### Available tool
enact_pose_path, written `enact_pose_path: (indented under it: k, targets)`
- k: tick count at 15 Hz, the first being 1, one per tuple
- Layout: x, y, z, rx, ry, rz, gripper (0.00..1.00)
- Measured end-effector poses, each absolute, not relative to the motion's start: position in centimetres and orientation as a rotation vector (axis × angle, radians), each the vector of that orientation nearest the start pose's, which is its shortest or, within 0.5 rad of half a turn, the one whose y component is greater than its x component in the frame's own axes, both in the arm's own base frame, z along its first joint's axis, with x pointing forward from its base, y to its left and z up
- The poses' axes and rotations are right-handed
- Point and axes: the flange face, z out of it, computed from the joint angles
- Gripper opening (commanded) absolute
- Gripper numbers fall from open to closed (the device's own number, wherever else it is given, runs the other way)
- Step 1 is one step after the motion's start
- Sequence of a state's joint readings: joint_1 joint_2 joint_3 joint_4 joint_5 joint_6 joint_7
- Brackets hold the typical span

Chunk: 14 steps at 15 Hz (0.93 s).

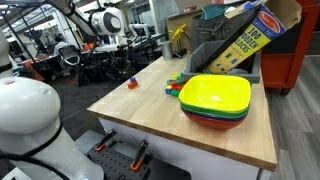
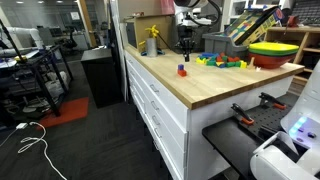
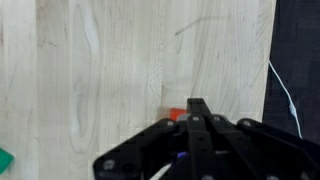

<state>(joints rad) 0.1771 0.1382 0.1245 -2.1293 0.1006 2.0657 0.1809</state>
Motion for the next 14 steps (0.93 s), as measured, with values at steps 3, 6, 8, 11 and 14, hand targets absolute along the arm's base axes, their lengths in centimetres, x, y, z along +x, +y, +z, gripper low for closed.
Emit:
enact_pose_path:
  k: [3, 6, 8, 11, 14]
  targets:
    - [51.6, 16.0, 35.7, -3.084, -0.104, 0.266, 0.00]
    - [53.9, 14.9, 39.3, -3.131, -0.130, 0.113, 0.34]
    - [55.4, 14.2, 41.5, -3.164, -0.146, 0.023, 0.49]
    - [56.7, 13.3, 43.9, -3.218, -0.165, -0.034, 0.71]
    - [57.2, 12.4, 44.6, -3.243, -0.144, 0.010, 0.93]
